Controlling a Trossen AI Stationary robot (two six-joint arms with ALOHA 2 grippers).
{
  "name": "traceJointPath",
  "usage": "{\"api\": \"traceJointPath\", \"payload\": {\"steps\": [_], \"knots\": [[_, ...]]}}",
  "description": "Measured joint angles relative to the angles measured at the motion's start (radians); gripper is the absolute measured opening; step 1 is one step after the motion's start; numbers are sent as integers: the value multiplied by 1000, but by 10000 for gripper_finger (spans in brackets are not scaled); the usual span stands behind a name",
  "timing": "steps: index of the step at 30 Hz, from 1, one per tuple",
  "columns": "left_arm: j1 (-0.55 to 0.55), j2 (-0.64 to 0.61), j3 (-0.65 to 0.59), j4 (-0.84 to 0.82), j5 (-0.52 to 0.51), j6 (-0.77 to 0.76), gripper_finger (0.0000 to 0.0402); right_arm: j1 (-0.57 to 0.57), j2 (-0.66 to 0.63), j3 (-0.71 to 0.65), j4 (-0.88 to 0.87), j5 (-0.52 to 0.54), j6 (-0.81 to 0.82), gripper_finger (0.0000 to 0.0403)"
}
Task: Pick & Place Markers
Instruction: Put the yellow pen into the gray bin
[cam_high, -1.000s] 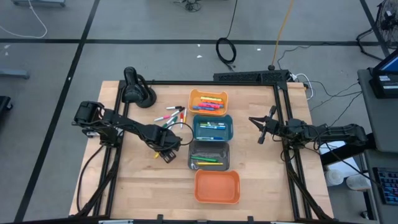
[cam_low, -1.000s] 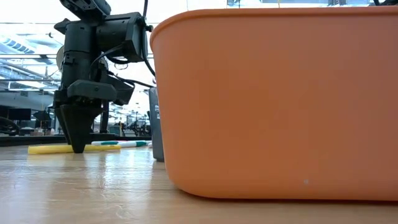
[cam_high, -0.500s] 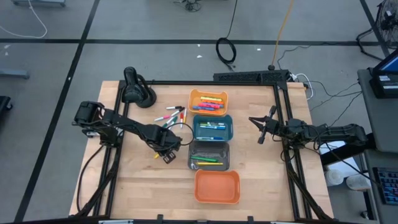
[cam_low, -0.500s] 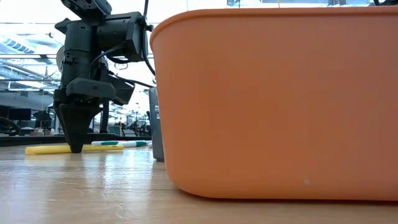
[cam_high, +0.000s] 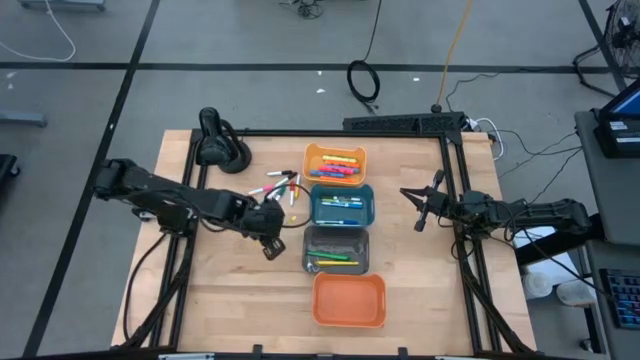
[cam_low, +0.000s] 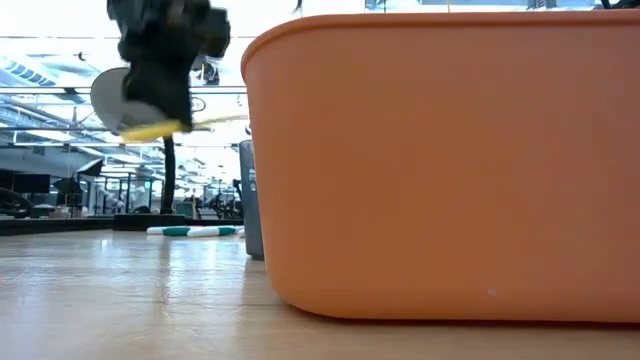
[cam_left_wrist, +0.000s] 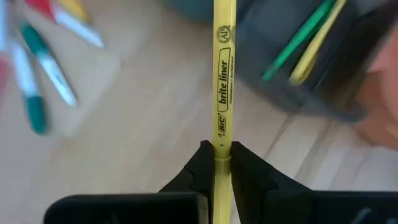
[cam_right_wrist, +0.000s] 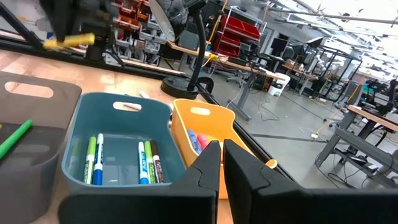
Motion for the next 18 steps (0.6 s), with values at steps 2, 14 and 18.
{"api": "traceJointPath", "payload": {"steps": [2, 14, 18], "knots": [[-15, -15, 42, 17, -39, 44, 35, 0, 0, 0, 0, 0, 0, 11], [-72, 39, 302, 295, -75, 347, 33, 0, 0, 0, 0, 0, 0, 11], [-59, 132, 400, 236, -74, 432, 33, 0, 0, 0, 0, 0, 0, 11]]}}
